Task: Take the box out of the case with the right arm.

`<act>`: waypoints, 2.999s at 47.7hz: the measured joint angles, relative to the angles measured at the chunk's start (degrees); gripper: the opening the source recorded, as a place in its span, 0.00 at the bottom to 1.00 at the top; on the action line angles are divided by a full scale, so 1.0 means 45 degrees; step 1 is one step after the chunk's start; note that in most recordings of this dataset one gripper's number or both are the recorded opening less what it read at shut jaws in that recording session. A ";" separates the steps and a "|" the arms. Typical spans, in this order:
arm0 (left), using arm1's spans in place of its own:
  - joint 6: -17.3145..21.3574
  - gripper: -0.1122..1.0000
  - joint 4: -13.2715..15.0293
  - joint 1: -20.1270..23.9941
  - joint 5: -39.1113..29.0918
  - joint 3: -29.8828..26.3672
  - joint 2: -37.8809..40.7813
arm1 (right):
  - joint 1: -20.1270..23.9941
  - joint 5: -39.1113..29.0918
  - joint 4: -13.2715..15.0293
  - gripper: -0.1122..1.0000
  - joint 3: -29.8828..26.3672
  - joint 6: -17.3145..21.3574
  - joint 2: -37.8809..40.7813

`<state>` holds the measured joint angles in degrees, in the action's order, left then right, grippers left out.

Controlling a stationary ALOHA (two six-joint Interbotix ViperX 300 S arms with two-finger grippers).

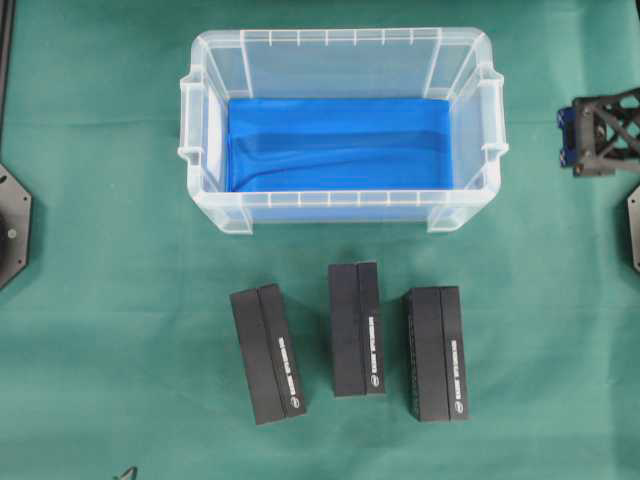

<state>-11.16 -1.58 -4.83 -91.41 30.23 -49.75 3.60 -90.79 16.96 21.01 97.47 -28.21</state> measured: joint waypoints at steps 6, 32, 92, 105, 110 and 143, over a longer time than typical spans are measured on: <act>0.0039 0.10 0.0000 0.0000 0.0000 0.0000 0.0000 | -0.0781 0.0410 -0.0020 0.88 0.0078 -0.0859 0.0000; 0.0000 0.10 0.0000 0.0000 0.0000 0.0039 0.0000 | -0.1953 0.0801 -0.0215 0.88 0.0176 -0.2051 0.0000; 0.0020 0.10 0.0000 0.0000 0.0000 0.0137 0.0000 | -0.1953 0.0801 -0.0449 0.88 0.0156 -0.2070 0.0000; 0.0020 0.10 0.0000 0.0000 0.0000 0.0137 0.0000 | -0.1953 0.0801 -0.0508 0.88 0.0176 -0.2070 0.0000; 0.0020 0.10 0.0000 0.0000 0.0000 0.0137 0.0000 | -0.1934 0.0801 -0.0508 0.88 0.0176 -0.2070 0.0000; 0.0020 0.10 0.0000 0.0000 0.0000 0.0176 0.0000 | -0.1953 0.0801 -0.0566 0.88 0.0176 -0.2070 0.0000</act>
<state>-11.07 -1.58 -4.83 -91.41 31.03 -49.75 -5.19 -87.19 14.41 21.80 88.15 -28.21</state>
